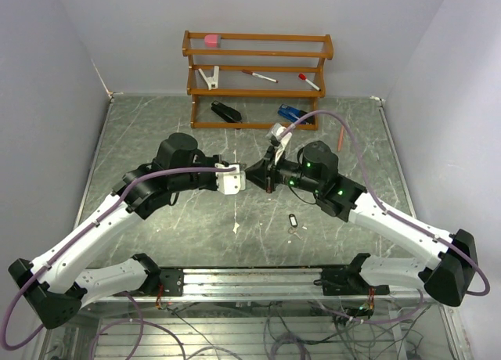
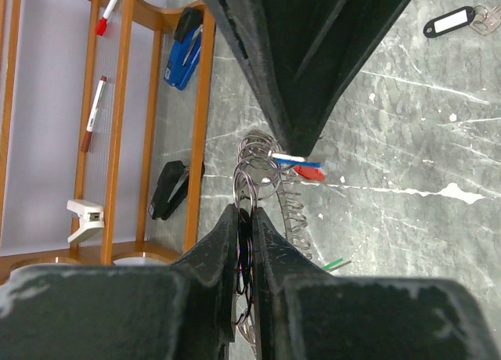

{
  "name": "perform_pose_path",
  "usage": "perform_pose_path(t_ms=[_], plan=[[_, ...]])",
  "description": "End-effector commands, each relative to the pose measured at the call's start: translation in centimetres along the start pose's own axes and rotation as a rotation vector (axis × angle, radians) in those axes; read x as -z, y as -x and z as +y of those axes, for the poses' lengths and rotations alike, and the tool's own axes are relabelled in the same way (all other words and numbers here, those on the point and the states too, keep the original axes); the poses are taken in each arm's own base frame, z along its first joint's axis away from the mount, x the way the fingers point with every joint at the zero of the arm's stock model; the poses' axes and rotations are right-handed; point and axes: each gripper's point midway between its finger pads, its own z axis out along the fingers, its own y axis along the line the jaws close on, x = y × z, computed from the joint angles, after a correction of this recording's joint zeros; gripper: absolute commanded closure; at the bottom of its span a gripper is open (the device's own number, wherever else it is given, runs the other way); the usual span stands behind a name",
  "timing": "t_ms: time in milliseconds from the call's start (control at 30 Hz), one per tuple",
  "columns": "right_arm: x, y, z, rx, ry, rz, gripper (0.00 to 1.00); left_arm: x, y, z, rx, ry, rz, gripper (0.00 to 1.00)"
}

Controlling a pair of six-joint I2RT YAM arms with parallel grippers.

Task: Put the keys on the keyring

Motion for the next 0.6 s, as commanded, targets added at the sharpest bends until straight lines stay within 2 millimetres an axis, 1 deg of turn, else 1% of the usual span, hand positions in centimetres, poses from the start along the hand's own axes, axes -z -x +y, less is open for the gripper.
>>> perform_pose_path(t_ms=[0, 100, 233, 367, 567], plan=[[-0.6, 3.1, 0.6, 0.049, 0.000, -0.088, 1.00, 0.3, 0.3, 0.9, -0.015, 0.038, -0.009, 0.93], [-1.0, 3.5, 0.8, 0.056, 0.007, -0.096, 1.00, 0.2, 0.0, 0.9, -0.013, 0.038, 0.001, 0.93], [-1.3, 3.0, 1.0, 0.070, 0.008, -0.084, 1.00, 0.1, -0.2, 1.1, -0.011, 0.048, 0.013, 0.93], [-1.4, 3.1, 1.2, 0.077, 0.006, -0.096, 1.00, 0.0, -0.1, 1.0, -0.004, 0.040, 0.007, 0.93], [-1.7, 3.7, 1.5, 0.095, 0.002, -0.112, 1.00, 0.0, -0.2, 0.9, -0.003, 0.036, 0.014, 0.93]])
